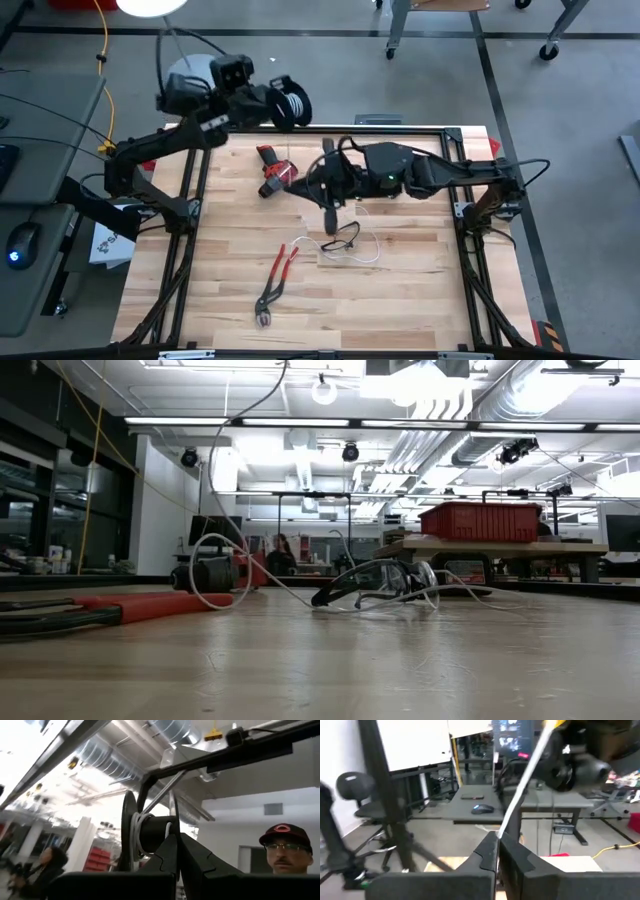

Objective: Coil cords
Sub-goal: Coil the white wire onto the black spool

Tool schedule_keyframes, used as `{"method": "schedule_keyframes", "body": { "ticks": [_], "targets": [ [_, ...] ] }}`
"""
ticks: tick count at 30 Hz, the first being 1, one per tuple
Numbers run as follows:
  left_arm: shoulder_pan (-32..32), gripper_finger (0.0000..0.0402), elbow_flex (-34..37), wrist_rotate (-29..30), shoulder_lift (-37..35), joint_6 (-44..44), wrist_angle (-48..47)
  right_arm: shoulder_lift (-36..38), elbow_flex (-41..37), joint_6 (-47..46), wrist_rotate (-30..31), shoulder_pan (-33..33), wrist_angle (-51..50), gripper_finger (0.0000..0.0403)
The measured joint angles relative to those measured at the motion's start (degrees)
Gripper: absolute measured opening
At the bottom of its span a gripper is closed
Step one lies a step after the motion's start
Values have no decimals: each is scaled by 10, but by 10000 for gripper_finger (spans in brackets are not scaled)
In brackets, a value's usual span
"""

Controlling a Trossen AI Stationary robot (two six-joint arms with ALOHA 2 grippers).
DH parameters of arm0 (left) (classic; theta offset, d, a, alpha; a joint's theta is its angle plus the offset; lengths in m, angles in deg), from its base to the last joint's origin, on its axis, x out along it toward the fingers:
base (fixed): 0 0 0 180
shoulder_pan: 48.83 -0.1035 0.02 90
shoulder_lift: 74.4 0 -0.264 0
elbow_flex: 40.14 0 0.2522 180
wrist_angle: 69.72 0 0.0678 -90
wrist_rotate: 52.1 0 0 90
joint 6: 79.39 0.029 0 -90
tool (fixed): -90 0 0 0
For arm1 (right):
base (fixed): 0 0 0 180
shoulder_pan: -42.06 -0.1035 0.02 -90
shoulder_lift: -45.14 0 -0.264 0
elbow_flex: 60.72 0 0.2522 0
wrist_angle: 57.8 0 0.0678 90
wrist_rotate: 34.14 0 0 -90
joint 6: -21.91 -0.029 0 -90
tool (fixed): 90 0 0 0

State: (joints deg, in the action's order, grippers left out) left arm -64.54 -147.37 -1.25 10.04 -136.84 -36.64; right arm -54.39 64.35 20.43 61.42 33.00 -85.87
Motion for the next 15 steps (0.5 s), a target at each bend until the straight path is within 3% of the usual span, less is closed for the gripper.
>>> {"method": "schedule_keyframes", "body": {
  "ticks": [9,15],
  "targets": [
    [-39,0,0,-23,-76,63,-333,41,0,-15,-3,-50,-78,1],
    [-43,0,0,-36,-114,56,-532,76,1,-15,-3,-72,-122,0]
  ]
}}
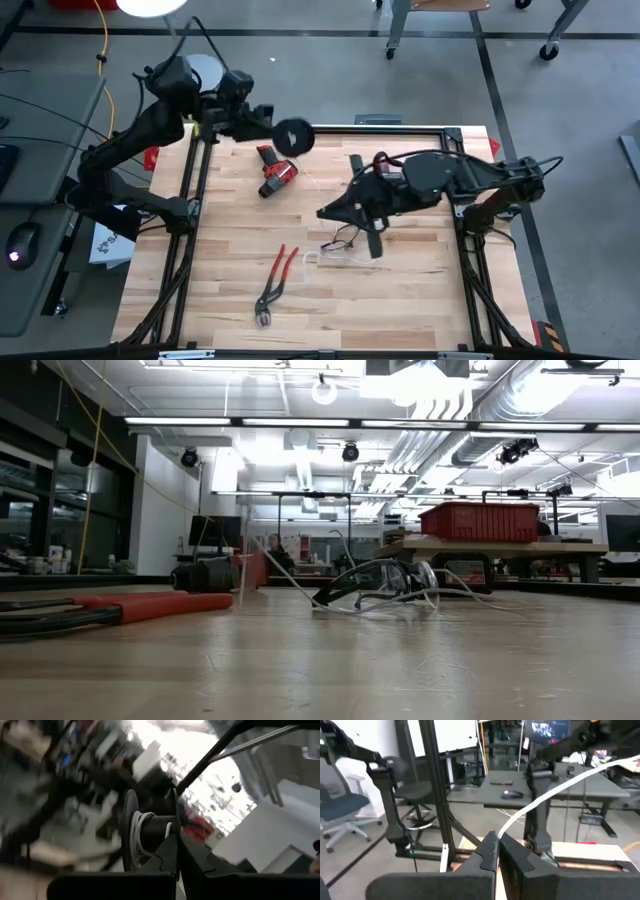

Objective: Coil cords
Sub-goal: Coil the white wire onto the black spool

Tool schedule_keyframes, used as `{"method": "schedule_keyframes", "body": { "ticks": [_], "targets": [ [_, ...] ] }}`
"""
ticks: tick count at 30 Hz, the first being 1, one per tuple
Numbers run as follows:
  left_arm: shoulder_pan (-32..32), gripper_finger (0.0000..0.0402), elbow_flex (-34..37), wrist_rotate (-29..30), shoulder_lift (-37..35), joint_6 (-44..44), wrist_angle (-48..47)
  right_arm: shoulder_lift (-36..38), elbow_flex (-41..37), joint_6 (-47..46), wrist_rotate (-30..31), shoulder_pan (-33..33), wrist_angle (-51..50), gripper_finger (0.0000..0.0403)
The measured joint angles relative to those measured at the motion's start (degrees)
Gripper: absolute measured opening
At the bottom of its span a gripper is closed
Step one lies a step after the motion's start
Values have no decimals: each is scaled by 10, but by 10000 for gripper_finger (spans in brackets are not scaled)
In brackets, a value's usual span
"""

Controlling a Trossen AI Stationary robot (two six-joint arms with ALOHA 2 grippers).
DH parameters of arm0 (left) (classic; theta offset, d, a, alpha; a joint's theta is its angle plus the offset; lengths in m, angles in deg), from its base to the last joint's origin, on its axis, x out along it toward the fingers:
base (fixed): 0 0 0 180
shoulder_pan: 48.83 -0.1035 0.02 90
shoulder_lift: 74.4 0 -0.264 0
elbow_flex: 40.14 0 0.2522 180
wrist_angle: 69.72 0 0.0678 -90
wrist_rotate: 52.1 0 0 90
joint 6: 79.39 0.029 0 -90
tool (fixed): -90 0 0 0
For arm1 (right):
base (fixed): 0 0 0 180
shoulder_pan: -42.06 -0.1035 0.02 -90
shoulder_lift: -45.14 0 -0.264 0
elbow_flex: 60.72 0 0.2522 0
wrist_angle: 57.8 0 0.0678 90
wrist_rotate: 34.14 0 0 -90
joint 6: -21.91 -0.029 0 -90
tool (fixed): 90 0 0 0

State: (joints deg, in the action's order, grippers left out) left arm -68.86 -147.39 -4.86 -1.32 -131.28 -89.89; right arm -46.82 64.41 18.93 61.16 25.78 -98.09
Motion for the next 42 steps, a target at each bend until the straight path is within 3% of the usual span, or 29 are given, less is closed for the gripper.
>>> {"method": "schedule_keyframes", "body": {
  "ticks": [6,17,21,25,32,37,42],
  "targets": [
    [21,0,0,-14,-18,-24,-105,28,0,8,9,9,-16,0],
    [100,0,0,-42,28,-67,-97,30,0,27,-2,71,-13,0],
    [115,0,0,-66,63,-105,-7,29,0,33,-32,89,12,0],
    [120,0,0,-83,103,-167,151,23,0,35,-53,98,18,0],
    [120,0,0,-62,169,-248,395,11,-1,45,-58,99,70,0],
    [119,0,0,-30,196,-272,509,0,-1,32,-58,99,65,0],
    [107,0,0,-6,191,-237,544,-4,-1,17,-50,94,78,0]
  ]
}}
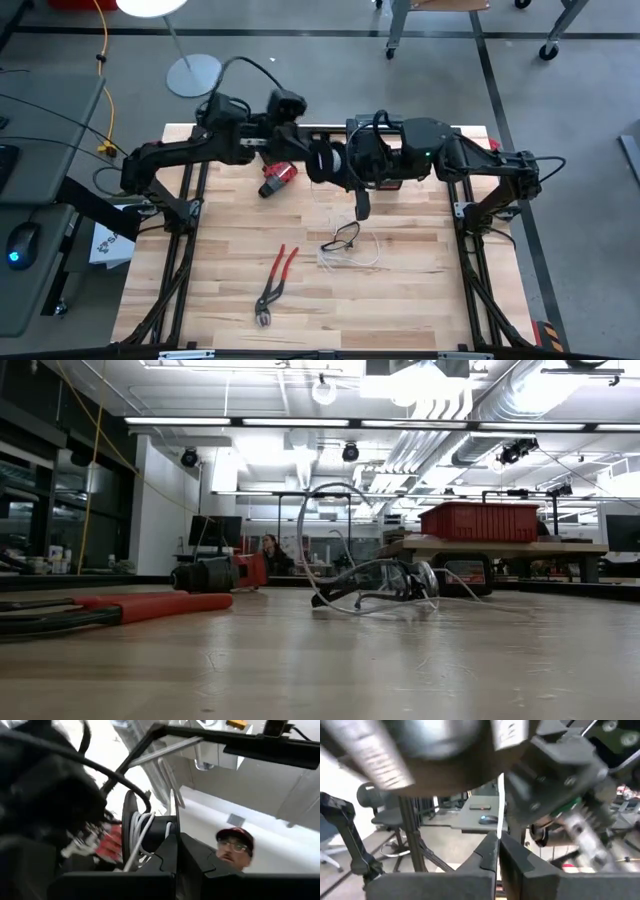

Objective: Coil cords
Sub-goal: Coil the white wire onto the black spool

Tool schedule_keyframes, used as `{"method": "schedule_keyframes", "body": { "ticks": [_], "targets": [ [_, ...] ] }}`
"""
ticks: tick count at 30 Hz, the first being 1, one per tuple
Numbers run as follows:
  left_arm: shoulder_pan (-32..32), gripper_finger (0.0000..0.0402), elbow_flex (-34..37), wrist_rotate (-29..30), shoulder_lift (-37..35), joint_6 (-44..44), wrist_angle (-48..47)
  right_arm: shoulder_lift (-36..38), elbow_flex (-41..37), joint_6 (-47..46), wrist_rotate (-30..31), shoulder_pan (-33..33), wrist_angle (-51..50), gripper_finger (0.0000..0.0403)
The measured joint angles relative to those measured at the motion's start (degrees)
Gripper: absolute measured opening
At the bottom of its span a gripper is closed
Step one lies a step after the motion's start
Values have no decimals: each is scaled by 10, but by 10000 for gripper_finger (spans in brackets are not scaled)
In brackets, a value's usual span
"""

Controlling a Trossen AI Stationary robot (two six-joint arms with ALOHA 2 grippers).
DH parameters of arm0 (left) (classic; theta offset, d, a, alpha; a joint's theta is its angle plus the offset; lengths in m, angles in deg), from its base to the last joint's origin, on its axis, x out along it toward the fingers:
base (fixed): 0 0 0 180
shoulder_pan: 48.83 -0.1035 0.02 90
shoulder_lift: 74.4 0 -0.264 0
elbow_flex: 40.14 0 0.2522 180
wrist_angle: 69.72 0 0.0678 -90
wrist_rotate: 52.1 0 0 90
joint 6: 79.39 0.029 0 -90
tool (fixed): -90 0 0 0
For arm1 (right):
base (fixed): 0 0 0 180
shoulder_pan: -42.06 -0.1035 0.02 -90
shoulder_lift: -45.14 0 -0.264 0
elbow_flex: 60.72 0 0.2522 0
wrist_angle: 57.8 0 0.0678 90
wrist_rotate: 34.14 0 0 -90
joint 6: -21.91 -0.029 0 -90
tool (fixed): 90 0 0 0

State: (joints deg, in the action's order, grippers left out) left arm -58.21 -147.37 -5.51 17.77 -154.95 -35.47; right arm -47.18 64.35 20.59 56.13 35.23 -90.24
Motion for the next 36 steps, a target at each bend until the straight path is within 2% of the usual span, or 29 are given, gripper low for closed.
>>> {"method": "schedule_keyframes", "body": {
  "ticks": [3,6,13,17,26,36],
  "targets": [
    [-17,0,0,5,-18,29,0,0,1,-13,2,-3,1,12],
    [-33,0,-1,21,-37,43,2,-1,0,-15,14,-6,-11,46],
    [-50,0,-1,33,-58,76,-1,-17,0,-8,128,-7,-9,159],
    [-49,0,-1,37,-59,79,1,-37,0,-2,157,0,5,195],
    [-44,0,-1,39,-60,83,-1,-61,0,2,161,1,13,197],
    [-60,0,-1,34,-63,83,-1,-46,0,3,161,-20,8,159]
  ]
}}
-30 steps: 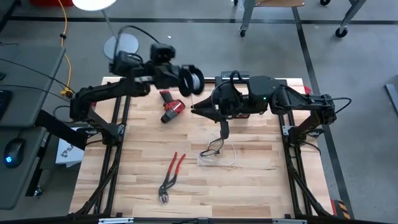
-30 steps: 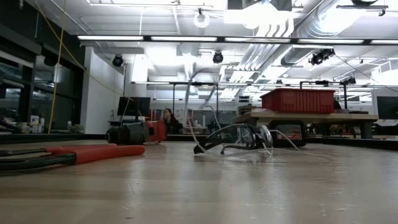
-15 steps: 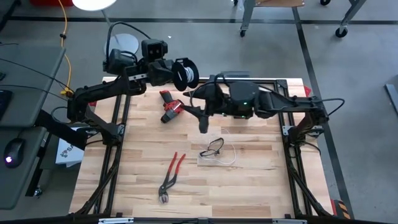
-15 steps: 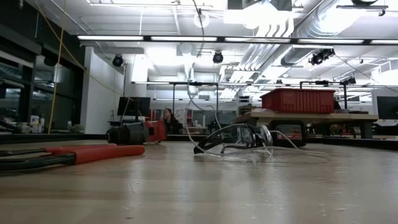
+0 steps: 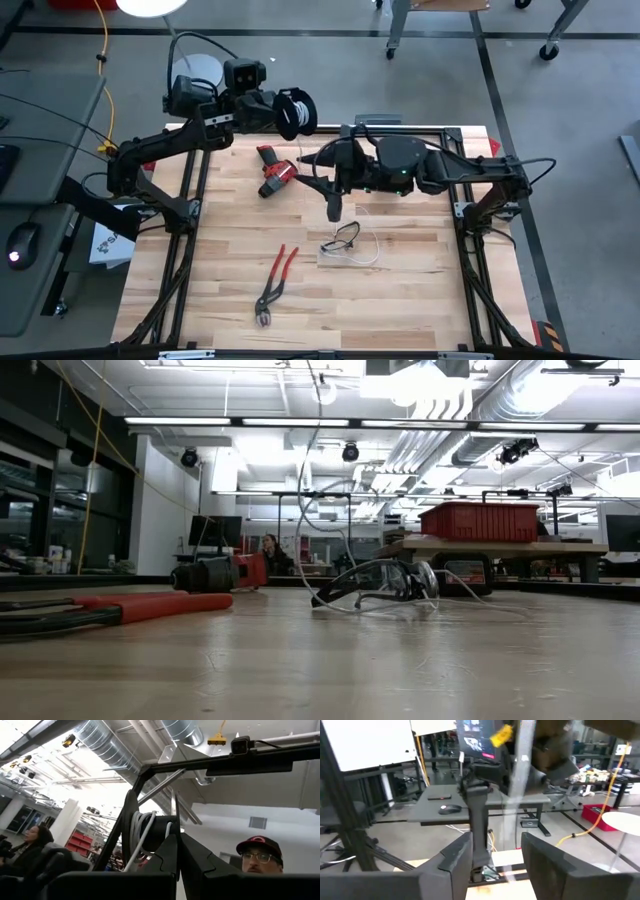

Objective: Coil cords
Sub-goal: Coil the white wire onto the black spool

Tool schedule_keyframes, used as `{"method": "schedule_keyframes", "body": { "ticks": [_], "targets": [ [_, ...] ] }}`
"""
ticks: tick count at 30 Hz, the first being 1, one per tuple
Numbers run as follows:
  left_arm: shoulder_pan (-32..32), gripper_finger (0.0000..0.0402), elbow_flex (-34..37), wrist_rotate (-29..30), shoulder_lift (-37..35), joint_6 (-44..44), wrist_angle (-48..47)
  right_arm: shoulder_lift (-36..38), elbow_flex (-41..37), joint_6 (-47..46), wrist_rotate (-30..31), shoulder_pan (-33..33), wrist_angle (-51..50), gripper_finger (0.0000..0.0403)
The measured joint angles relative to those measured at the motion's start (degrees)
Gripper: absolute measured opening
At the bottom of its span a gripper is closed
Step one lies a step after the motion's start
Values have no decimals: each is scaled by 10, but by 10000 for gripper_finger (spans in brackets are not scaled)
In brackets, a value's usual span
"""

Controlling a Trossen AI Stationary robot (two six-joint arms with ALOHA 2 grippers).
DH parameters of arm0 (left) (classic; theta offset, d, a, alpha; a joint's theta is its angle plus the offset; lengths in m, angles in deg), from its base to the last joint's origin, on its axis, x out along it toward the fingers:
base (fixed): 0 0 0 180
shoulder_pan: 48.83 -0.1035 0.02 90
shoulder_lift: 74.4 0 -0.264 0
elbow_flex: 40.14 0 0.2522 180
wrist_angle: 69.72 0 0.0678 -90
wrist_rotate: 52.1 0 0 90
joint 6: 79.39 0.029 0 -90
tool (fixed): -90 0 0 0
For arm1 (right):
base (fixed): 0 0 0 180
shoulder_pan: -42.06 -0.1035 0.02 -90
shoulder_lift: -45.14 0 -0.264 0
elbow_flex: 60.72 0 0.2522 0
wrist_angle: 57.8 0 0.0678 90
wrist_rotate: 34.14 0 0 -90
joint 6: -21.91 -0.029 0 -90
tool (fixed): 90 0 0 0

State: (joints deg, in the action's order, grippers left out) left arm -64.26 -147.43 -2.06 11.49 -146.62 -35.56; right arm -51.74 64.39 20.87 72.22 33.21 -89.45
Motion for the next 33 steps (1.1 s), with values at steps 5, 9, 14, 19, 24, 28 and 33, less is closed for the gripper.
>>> {"method": "schedule_keyframes", "body": {
  "ticks": [5,9,14,19,24,28,33],
  "targets": [
    [0,0,0,0,0,4,-3,-2,0,0,0,-6,1,137],
    [0,0,0,3,0,10,-6,-3,0,-1,0,-5,2,134],
    [0,0,0,9,0,11,-5,-3,0,12,0,-5,7,129],
    [0,0,0,15,0,24,-5,-4,0,15,0,-8,6,58],
    [-5,0,0,18,0,25,-5,-3,0,20,0,-15,16,9],
    [-17,0,0,18,-3,25,-7,-1,0,16,0,-23,16,3],
    [-38,0,0,14,-14,28,-7,11,0,-3,1,-32,0,1]
  ]
}}
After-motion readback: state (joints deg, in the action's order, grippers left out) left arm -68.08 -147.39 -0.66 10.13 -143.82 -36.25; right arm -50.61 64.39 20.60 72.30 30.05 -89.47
